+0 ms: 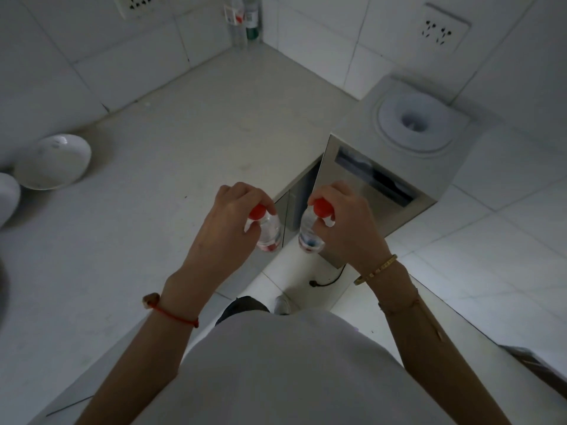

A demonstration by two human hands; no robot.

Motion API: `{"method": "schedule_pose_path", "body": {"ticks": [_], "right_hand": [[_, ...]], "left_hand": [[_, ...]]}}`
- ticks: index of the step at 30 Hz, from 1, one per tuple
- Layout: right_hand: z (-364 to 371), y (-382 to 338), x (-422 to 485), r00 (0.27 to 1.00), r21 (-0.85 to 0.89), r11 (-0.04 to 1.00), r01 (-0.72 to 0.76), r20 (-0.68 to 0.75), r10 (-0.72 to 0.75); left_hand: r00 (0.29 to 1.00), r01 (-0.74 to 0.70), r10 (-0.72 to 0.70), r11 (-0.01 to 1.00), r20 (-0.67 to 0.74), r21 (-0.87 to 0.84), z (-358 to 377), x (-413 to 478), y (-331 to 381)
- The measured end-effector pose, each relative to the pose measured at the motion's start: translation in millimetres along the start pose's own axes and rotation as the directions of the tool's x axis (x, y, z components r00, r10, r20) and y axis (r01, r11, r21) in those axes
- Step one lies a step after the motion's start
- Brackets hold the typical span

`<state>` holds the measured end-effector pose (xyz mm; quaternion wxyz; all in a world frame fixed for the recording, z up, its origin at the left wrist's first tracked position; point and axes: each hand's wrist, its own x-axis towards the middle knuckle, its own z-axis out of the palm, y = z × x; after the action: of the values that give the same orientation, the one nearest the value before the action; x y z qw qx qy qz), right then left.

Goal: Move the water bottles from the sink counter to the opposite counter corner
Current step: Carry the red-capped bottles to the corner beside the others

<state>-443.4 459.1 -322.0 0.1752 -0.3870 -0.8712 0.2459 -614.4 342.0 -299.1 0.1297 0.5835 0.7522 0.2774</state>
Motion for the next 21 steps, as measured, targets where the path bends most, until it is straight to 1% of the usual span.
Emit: {"method": "schedule_pose_path", "body": {"ticks": [4, 12, 21], "right_hand": [[-3, 13, 26, 0.999, 0.029, 1.000, -0.010, 0.036, 0.009], [-4, 15, 78, 0.997, 0.093, 0.994, 0.047, 0.049, -0.052], [18, 8, 162, 0.998, 0.062, 0.996, 0.056, 0.018, -0.057]], "left_hand": [[0.999, 0.042, -0.042, 0.999, -0.010, 0.021, 4, 21, -1], [0.998, 0.065, -0.064, 0.998, -0.017, 0.025, 0, 64, -16], [0.997, 0.070, -0.070, 0.997, -0.020, 0.019, -20, 128, -58]]}}
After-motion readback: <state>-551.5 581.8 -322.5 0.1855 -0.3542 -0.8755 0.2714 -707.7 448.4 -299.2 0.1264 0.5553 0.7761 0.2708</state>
